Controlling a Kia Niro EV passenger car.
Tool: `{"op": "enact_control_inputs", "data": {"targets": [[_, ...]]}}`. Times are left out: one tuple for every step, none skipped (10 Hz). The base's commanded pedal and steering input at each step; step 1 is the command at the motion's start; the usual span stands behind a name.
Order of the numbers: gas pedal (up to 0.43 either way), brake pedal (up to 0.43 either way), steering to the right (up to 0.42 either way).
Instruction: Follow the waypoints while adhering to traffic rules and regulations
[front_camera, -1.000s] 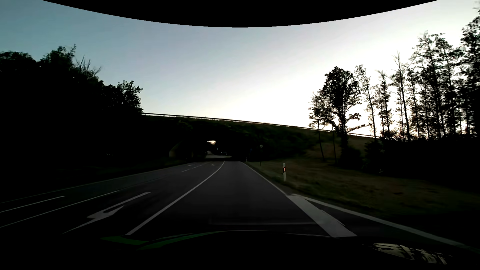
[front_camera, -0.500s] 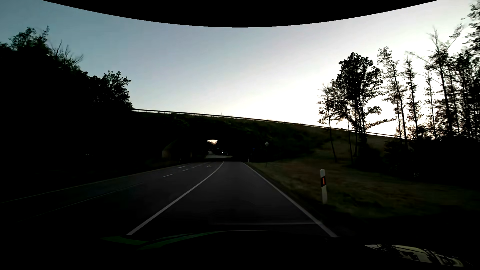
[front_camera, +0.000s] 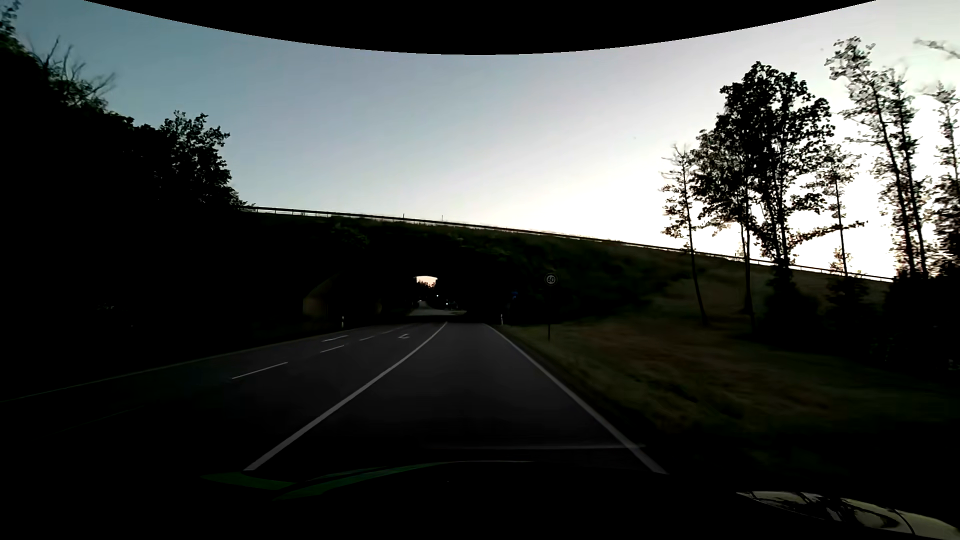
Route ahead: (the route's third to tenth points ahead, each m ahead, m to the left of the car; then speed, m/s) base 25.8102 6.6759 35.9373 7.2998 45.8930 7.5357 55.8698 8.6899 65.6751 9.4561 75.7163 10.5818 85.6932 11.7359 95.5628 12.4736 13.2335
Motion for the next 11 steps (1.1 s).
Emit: {"op": "enact_control_inputs", "data": {"targets": [[0.339,0.0,-0.006],[0.339,0.0,-0.006],[0.339,0.0,-0.006],[0.339,0.0,-0.006],[0.339,0.0,-0.008],[0.339,0.0,-0.009],[0.339,0.0,-0.01],[0.339,0.0,-0.012],[0.339,0.0,-0.012],[0.339,0.0,-0.012],[0.339,0.0,-0.012]]}}
